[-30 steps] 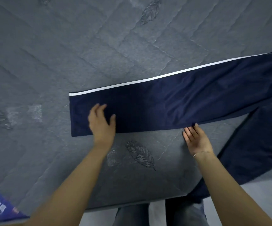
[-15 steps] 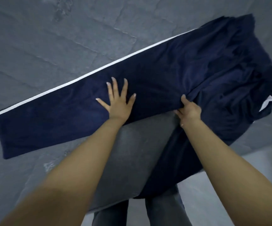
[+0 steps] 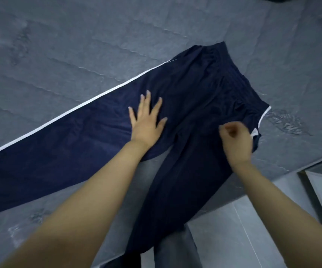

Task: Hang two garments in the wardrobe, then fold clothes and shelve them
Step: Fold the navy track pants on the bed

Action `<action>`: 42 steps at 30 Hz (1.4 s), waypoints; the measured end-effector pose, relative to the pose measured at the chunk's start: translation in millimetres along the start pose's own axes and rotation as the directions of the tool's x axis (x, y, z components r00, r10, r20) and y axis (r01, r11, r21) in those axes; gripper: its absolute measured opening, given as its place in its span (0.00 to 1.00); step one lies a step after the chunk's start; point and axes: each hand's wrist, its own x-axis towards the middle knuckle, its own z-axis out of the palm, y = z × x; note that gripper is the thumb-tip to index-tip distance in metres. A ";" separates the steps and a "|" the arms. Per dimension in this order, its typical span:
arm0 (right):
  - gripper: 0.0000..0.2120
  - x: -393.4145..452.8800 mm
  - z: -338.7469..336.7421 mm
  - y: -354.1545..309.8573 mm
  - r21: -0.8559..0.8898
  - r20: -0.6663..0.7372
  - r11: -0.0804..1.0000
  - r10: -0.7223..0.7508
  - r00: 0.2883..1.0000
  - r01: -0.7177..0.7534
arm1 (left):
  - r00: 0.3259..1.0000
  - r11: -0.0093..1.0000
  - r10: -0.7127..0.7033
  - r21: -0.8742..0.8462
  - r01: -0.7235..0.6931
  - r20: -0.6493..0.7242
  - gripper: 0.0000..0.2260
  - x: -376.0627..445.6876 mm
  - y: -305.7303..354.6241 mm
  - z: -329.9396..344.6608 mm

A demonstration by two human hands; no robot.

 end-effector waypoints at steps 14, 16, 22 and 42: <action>0.14 103.3 -58.2 94.5 0.146 0.045 0.959 0.237 0.970 -0.241 | 0.974 0.996 -0.003 0.088 -0.017 0.228 0.42 29.8 20.1 39.0; 0.11 108.5 -78.6 107.3 0.195 0.061 0.936 0.286 0.956 -0.293 | 0.971 0.996 -0.014 0.084 -0.007 0.239 0.43 30.7 22.7 38.0; 0.09 88.5 -101.4 117.0 0.551 0.431 0.655 0.307 0.849 -0.517 | 0.970 0.987 -0.094 -0.107 0.120 0.224 0.35 26.6 52.4 22.2; 0.02 109.2 -120.7 136.6 0.101 0.636 0.924 0.226 0.738 -0.370 | 0.924 0.692 -0.313 -0.614 0.380 0.220 0.15 -64.3 272.7 150.7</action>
